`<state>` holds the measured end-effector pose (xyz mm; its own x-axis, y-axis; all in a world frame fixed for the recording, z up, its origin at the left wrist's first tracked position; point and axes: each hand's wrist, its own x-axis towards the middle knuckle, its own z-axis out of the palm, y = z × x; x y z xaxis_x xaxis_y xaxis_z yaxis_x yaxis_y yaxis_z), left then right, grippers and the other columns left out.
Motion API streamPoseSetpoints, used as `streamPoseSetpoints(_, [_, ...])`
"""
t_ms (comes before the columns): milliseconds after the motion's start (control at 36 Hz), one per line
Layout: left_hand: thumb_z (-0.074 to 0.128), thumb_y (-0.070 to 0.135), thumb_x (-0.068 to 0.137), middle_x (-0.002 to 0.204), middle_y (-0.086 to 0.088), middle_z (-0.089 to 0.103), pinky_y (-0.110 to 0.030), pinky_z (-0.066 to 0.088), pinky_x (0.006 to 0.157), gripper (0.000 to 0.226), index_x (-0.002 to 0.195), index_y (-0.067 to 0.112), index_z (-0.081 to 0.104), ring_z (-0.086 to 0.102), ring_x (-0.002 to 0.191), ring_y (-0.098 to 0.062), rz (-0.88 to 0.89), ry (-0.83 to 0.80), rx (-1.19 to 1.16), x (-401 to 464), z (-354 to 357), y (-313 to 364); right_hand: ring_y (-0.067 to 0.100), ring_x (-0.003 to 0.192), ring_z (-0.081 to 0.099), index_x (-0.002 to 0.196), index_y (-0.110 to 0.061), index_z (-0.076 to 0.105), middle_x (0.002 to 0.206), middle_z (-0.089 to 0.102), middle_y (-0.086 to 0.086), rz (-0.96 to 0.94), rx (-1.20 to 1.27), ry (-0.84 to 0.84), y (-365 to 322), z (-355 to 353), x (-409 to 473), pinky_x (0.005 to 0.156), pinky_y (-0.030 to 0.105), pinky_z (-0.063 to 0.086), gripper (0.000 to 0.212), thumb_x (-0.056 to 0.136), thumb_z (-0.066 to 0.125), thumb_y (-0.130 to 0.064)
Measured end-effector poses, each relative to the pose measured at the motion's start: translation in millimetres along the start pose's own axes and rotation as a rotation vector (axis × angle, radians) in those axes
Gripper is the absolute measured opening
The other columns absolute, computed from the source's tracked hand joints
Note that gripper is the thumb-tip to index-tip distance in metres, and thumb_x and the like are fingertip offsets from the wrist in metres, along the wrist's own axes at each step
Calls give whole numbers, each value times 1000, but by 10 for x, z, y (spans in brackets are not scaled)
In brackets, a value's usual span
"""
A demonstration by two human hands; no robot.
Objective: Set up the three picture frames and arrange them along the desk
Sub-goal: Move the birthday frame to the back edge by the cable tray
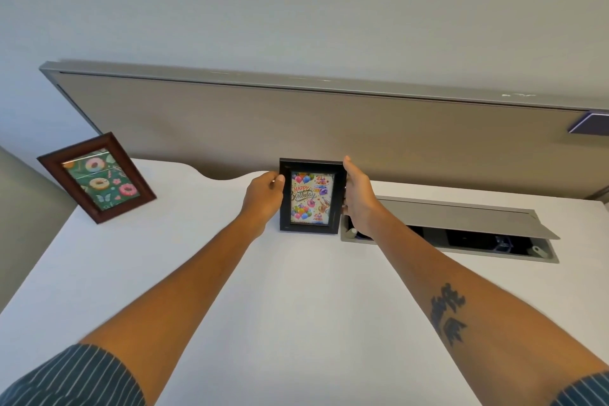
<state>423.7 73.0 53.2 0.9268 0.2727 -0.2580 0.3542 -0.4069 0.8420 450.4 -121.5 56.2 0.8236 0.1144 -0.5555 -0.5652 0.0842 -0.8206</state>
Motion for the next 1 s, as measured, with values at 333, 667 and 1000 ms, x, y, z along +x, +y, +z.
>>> streamPoseSetpoints(333, [43,35,111,140,-13,63,-50,54,107,40,138,11,58,60,129,-32,-19,-10,-5,10,86,-37,31,138,60,149,-21,58,145,69,8,37,-18,5,11,-58,15,128,58,32,71,105,38,-73])
streamPoseSetpoints(667, [41,35,112,144,-16,61,-52,52,109,42,141,9,56,58,131,-33,-36,-38,26,48,115,-46,35,143,56,149,-22,59,151,64,11,80,-72,-28,10,-104,25,129,61,30,78,102,34,-79])
streamPoseSetpoints(1000, [46,40,109,151,-11,57,-44,51,107,47,148,13,51,56,136,-31,-20,-26,82,-56,122,-138,35,154,46,158,-25,49,163,55,12,20,-135,-3,62,-188,-44,131,57,29,81,100,39,-81])
